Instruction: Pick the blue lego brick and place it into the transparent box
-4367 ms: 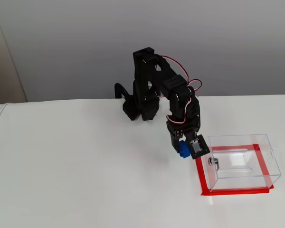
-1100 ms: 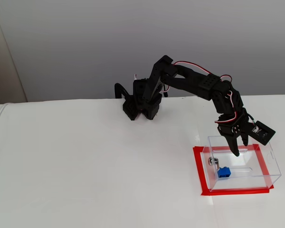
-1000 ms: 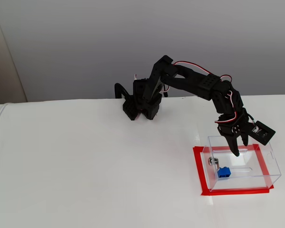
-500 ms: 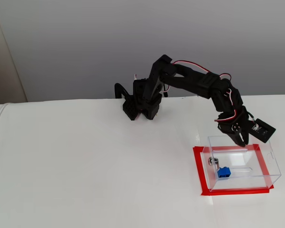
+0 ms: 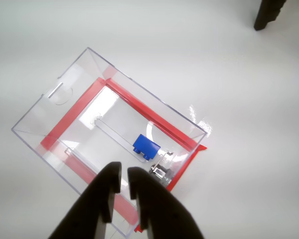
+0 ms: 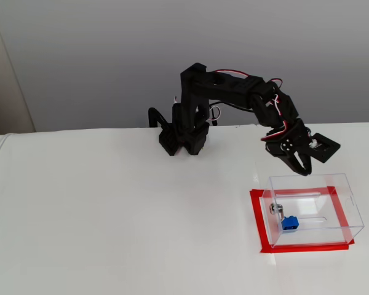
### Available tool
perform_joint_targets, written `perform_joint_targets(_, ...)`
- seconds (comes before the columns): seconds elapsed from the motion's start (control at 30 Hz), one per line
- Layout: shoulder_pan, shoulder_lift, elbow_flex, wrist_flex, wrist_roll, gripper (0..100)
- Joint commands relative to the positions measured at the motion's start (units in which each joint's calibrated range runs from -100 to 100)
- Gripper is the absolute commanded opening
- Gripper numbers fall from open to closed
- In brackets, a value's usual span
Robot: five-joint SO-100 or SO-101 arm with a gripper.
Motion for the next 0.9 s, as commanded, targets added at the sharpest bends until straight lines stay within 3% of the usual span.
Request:
perform_joint_targets(0.0,4.42,-11.58,5.55,-1.17,0.27,1)
perform_joint_targets(0.87,41.54,-52.14,44.25,-0.99,-0.2,2)
